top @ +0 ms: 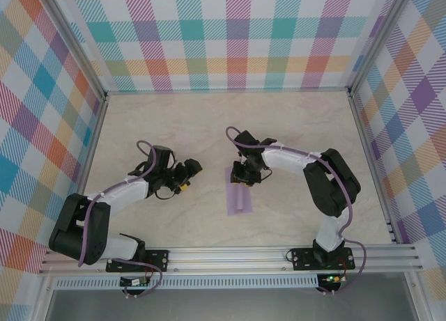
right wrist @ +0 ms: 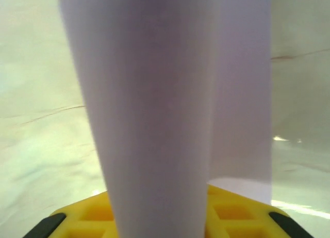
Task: Fold a paper plane with a square sheet of paper (pick it up from the middle)
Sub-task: Fold the square sheet of paper in half at the center of the table.
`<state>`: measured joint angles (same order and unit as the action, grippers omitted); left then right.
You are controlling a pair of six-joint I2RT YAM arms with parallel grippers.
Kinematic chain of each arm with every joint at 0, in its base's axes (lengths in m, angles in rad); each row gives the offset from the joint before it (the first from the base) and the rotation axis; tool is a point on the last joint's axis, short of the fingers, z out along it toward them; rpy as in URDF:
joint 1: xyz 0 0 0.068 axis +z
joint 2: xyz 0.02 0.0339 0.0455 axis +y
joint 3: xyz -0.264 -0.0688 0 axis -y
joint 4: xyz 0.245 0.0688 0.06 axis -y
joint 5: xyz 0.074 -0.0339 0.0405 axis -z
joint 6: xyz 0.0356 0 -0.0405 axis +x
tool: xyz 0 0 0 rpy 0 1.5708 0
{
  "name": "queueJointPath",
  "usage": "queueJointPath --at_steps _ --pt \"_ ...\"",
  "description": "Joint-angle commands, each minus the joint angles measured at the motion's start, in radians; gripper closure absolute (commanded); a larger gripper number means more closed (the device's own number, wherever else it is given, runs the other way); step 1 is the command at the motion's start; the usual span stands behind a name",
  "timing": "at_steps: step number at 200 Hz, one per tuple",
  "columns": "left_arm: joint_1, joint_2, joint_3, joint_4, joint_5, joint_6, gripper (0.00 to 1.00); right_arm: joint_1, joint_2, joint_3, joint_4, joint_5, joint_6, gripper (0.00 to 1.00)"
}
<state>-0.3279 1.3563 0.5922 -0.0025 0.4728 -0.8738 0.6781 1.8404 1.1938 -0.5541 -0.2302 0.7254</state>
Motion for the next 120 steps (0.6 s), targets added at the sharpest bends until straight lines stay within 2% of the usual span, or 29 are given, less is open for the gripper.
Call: queueJointPath --at_steps 1,14,30,59,81,99,120 --pt "-0.013 -0.001 -0.016 0.135 0.110 -0.074 0.21 -0.015 -0.055 -0.034 0.271 -0.332 0.059 0.72" --pt "-0.013 0.007 -0.024 0.188 0.139 -0.104 0.22 -0.024 -0.058 -0.054 0.403 -0.444 0.107 0.72" --pt "-0.013 0.016 -0.035 0.247 0.168 -0.139 0.21 -0.039 -0.054 -0.071 0.525 -0.524 0.165 0.71" --pt "-0.013 0.030 -0.040 0.305 0.203 -0.173 0.09 -0.077 -0.018 -0.094 0.659 -0.611 0.234 0.67" --pt "-0.013 0.044 -0.030 0.288 0.186 -0.163 0.06 -0.090 0.024 -0.068 0.564 -0.599 0.163 0.62" --pt "-0.013 0.066 -0.025 0.283 0.172 -0.147 0.07 -0.090 0.048 -0.031 0.388 -0.497 0.046 0.59" --pt "-0.013 0.085 -0.017 0.264 0.151 -0.122 0.10 -0.091 0.061 -0.022 0.306 -0.404 -0.023 0.57"
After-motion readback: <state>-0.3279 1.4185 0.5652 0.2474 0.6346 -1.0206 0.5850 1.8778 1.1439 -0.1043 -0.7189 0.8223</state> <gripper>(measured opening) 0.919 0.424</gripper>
